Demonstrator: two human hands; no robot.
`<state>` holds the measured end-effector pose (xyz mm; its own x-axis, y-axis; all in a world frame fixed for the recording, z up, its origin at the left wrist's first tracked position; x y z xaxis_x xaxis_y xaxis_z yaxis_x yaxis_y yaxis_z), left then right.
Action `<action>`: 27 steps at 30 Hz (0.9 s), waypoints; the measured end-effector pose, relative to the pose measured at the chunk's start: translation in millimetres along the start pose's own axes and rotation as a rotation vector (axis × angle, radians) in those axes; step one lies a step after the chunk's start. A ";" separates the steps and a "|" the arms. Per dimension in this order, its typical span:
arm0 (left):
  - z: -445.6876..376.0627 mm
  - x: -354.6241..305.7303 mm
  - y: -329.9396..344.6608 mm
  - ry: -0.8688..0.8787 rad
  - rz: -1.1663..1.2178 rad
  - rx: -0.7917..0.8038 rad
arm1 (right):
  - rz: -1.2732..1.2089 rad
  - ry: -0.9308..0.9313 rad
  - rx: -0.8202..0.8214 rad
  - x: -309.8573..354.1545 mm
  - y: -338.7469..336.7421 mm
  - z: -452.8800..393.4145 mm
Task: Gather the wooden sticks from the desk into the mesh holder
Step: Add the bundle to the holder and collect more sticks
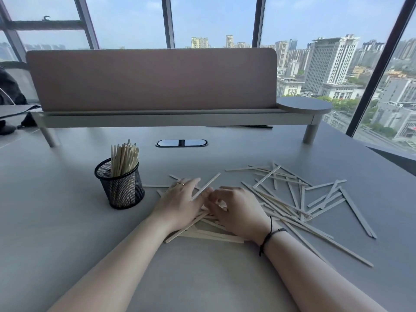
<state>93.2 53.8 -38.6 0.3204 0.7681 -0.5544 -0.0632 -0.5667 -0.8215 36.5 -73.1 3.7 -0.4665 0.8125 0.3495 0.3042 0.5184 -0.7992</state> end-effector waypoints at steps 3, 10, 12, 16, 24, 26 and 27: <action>7.9 -12.9 3.8 0.075 0.147 0.007 | 0.003 0.019 -0.004 -4.2 -2.5 1.8; 15.0 -9.0 -31.6 0.116 -0.143 -0.098 | 0.004 0.114 -0.012 -17.8 -5.3 3.0; 13.3 22.6 -37.1 -0.080 -0.212 -0.040 | 0.008 0.129 -0.012 -18.9 -5.1 3.5; 25.6 36.2 -11.8 -0.232 -0.282 0.156 | 0.021 0.134 -0.004 -19.3 -5.5 3.1; 45.3 -21.8 15.1 0.000 -0.020 0.261 | 0.023 0.161 -0.029 -26.9 -9.4 3.1; 53.3 -27.6 18.8 0.031 0.004 0.335 | 0.030 0.161 -0.055 -28.3 -12.5 4.5; 57.9 -30.1 19.5 0.045 -0.003 0.367 | 0.033 0.163 -0.060 -28.9 -12.7 4.8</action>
<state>27.6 36.8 -45.7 0.3615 0.7512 -0.5523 -0.3943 -0.4136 -0.8206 42.1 -104.4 1.4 -0.3158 0.8594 0.4021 0.3681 0.5016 -0.7829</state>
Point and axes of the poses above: each hand's wrist, its own z-axis away from the middle knuckle, its own y-axis out of the palm, x = y × z, the point moved 10 cm from there along -z, towards the middle knuckle, and after that the axes turned 4 degrees about z, right-handed, at the moved point
